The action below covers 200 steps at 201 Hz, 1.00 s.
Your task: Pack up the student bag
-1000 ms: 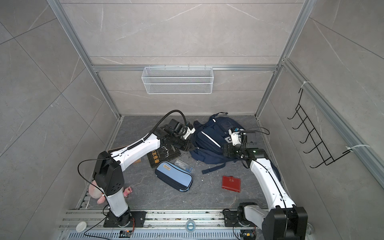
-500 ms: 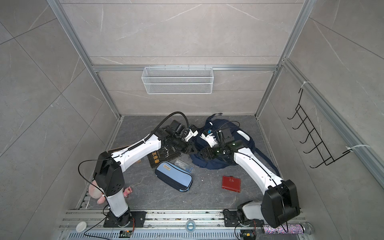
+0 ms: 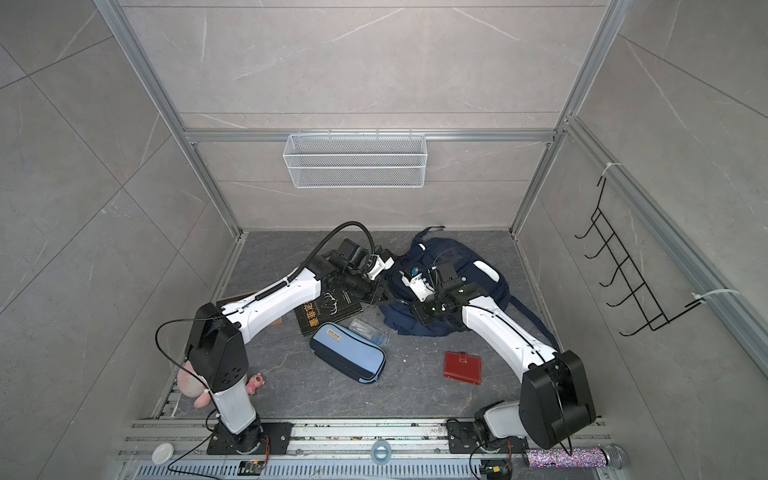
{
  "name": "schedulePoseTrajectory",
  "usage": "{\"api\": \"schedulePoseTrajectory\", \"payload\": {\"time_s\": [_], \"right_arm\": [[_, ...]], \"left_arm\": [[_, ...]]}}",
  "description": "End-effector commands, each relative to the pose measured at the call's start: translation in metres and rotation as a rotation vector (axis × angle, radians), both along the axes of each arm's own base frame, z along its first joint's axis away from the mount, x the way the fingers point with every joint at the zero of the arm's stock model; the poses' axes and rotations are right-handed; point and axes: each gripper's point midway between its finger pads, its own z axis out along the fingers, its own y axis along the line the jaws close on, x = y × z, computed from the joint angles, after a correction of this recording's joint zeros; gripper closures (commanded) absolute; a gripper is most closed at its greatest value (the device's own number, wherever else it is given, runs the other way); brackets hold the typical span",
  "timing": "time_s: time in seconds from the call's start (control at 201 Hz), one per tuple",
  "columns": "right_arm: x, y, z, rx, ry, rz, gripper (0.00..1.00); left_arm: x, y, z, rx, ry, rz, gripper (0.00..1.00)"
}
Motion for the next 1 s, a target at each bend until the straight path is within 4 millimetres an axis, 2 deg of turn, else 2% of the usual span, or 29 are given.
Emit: {"api": "schedulePoseTrajectory", "payload": {"time_s": [0.0,0.154,0.334,0.608,0.672,0.787,0.862,0.896,0.946,0.991], "right_arm": [[0.011,-0.033,0.007,-0.116,-0.098,-0.124,1.0],[0.009,-0.05,0.017,-0.163,-0.156,-0.172,1.0],[-0.006,-0.061,0.016,-0.232,-0.135,-0.139,1.0],[-0.025,-0.081,0.04,-0.274,-0.177,-0.176,1.0],[-0.03,-0.083,0.042,-0.277,-0.17,-0.174,1.0],[-0.033,-0.084,0.044,-0.281,-0.162,-0.174,1.0],[-0.034,-0.084,0.043,-0.285,-0.149,-0.175,1.0],[-0.034,-0.084,0.043,-0.283,-0.146,-0.181,0.91],[-0.034,-0.081,0.045,-0.263,-0.138,-0.177,0.7],[-0.034,-0.076,0.045,-0.243,-0.123,-0.166,0.56]], "left_arm": [[0.011,0.014,0.038,-0.046,-0.079,0.044,1.0],[0.033,0.038,0.022,0.05,-0.114,0.15,1.0],[0.065,0.06,0.014,0.085,-0.158,0.283,1.0],[0.111,0.09,-0.02,0.11,-0.166,0.433,1.0],[0.119,0.092,-0.03,0.097,-0.161,0.443,1.0],[0.128,0.082,-0.047,0.091,-0.14,0.409,1.0],[0.133,0.074,-0.047,0.064,-0.137,0.392,1.0],[0.133,0.069,-0.044,0.049,-0.139,0.379,1.0],[0.13,0.061,-0.036,0.03,-0.155,0.349,1.0],[0.124,0.054,-0.029,0.016,-0.168,0.317,1.0]]}}
